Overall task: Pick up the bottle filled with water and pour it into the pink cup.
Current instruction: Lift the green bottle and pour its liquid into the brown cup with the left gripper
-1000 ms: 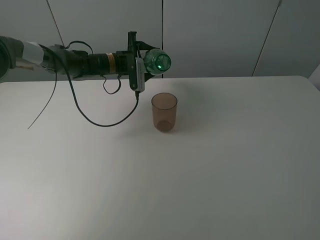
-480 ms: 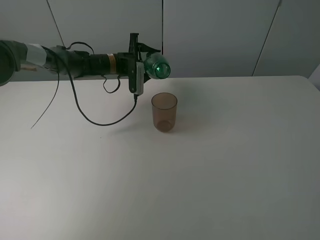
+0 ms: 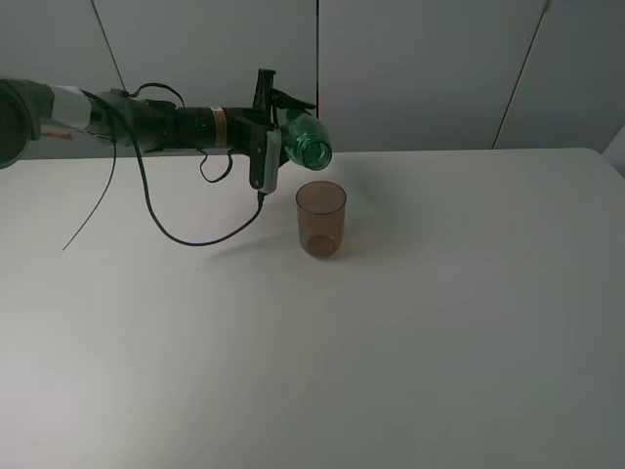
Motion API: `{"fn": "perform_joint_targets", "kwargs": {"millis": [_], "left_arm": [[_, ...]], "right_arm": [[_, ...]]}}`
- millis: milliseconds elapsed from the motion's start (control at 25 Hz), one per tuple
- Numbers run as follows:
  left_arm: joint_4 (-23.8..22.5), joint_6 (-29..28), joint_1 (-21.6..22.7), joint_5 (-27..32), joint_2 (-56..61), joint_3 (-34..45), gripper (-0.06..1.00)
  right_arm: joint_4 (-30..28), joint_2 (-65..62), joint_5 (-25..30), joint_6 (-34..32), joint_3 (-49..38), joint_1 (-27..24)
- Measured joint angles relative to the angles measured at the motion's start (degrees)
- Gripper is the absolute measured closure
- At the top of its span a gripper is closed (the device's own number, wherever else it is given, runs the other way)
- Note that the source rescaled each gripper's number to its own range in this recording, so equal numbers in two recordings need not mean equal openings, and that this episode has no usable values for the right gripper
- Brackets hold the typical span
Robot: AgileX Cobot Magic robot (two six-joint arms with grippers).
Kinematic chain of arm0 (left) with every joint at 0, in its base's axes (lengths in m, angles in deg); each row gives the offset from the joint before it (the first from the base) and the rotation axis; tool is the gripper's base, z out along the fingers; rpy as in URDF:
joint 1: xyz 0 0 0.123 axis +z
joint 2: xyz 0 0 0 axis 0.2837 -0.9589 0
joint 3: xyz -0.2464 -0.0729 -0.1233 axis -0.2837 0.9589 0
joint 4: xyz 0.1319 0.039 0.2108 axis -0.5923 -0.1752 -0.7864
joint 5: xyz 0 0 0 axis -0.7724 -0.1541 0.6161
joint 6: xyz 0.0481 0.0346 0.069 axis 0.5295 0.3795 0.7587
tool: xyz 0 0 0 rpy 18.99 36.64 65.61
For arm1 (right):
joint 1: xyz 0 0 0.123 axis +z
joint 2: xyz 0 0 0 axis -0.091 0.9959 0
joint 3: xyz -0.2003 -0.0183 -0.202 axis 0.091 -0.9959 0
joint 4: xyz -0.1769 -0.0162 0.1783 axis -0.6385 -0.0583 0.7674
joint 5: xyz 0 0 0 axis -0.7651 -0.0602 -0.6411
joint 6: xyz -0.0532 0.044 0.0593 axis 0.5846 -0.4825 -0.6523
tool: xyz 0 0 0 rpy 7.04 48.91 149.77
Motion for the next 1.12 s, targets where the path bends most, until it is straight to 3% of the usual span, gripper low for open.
{"fn": "perform_joint_targets", "kwargs": {"millis": [1120], "left_arm": [[-1.38, 7.91, 0.00, 3.14, 0.00, -2.67, 0.91]], "right_arm": [[0.00, 0.00, 0.00, 0.00, 0.00, 0.00]]}}
